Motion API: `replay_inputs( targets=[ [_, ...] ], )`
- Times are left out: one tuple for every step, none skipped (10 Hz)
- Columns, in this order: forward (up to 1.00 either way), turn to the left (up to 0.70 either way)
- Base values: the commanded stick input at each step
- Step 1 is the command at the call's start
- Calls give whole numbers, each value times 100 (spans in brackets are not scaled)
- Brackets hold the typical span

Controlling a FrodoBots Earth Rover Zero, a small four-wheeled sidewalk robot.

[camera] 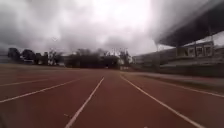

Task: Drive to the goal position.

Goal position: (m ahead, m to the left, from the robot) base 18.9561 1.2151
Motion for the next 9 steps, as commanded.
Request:
replay_inputs(
  targets=[
    [67,0],
    [67,0],
    [67,0],
    [67,0],
    [67,0],
    [67,0],
    [67,0],
    [67,0],
    [67,0]
  ],
)
